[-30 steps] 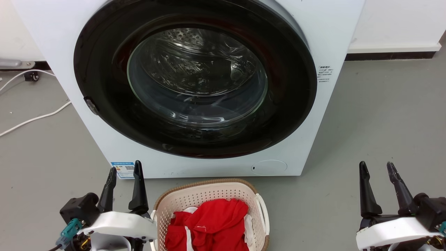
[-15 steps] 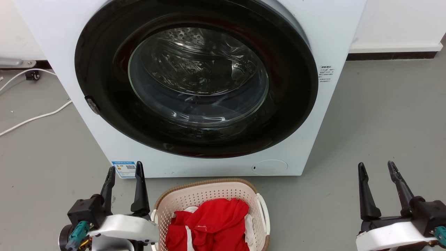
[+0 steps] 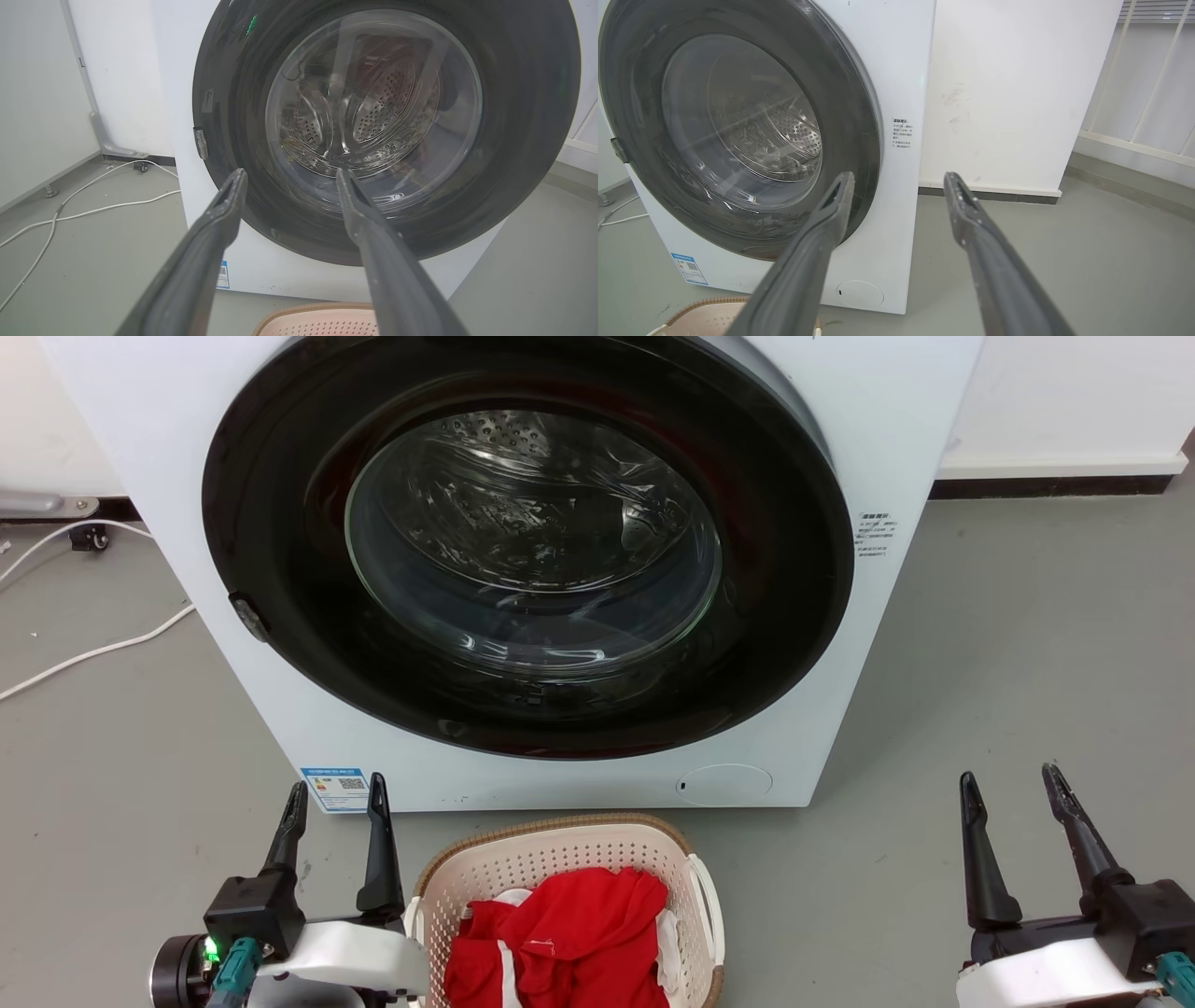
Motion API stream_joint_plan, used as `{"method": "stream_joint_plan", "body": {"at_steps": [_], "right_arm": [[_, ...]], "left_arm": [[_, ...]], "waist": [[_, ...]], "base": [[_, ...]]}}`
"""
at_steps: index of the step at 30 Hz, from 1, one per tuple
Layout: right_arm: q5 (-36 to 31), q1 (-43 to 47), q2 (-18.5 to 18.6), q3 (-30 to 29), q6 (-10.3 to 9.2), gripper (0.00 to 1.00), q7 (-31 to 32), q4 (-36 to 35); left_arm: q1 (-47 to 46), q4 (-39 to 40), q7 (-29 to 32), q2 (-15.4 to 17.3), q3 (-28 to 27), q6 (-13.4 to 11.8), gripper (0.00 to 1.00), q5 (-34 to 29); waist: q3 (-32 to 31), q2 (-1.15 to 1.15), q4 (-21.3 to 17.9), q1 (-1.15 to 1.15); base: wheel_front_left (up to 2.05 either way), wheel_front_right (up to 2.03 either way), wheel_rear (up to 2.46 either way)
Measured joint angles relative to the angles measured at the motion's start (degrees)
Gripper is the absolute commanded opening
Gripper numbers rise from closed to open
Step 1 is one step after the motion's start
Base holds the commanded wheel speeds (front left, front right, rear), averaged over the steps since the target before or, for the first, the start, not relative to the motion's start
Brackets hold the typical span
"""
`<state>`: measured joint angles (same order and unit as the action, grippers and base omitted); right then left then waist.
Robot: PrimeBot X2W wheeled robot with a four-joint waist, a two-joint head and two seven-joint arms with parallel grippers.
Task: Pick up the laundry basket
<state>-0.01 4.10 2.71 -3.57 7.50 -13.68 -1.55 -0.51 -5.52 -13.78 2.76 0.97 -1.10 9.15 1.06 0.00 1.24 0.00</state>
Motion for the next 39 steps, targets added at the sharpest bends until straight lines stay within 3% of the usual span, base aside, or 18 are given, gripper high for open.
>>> {"method": "stream_joint_plan", "body": {"at_steps": [13, 39], "right_arm": [[-3.5, 0.65, 0.01, 0.01, 0.0, 1.0, -1.36, -0.29], [-1.4, 0.66, 0.03, 1.04, 0.0, 1.0, -1.4, 0.56]], "left_arm": [[0.33, 0.47, -1.12, 0.03, -0.01, -0.68, 1.0, -5.22], [0.98, -0.02, -1.13, 0.03, -0.79, -0.87, 1.0, -4.86]], "waist": [[0.14, 0.0, 0.16, 0.0], [0.71, 0.0, 0.34, 0.0]], "base": [[0.0, 0.0, 0.0], [0.0, 0.0, 0.0]]}}
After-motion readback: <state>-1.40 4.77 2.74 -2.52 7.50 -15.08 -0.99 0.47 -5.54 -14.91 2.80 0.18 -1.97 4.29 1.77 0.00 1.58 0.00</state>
